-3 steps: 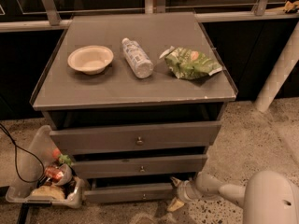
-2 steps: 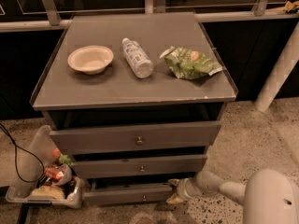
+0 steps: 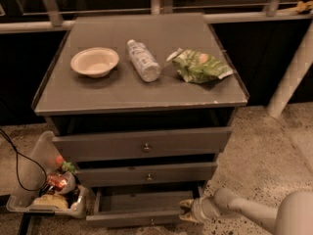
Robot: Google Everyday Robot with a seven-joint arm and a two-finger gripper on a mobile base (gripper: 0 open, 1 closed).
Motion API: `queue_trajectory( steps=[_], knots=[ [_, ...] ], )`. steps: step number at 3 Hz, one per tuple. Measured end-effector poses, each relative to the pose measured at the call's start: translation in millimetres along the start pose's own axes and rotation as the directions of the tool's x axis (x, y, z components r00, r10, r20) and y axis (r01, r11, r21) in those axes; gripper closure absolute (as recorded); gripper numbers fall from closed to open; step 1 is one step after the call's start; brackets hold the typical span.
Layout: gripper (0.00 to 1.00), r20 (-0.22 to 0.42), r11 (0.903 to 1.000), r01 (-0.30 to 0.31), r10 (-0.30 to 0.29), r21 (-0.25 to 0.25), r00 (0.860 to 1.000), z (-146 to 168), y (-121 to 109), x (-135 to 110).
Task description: Open bottom drawer
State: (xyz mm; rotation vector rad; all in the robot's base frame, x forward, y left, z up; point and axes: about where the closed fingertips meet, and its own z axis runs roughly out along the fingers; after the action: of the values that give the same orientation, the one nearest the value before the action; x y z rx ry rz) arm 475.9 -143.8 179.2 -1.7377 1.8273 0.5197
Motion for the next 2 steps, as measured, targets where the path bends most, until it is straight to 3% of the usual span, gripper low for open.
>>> queue_trajectory(
  steps=[1,2],
  knots=[
    [1.00,0.000,1.0000,-0.001,0.001,0.000,1.000,-1.5,0.9,-0.2],
    [0.86,0.000,1.0000,-0.001,0.001,0.000,1.000,-1.5,0.9,-0.2]
  ],
)
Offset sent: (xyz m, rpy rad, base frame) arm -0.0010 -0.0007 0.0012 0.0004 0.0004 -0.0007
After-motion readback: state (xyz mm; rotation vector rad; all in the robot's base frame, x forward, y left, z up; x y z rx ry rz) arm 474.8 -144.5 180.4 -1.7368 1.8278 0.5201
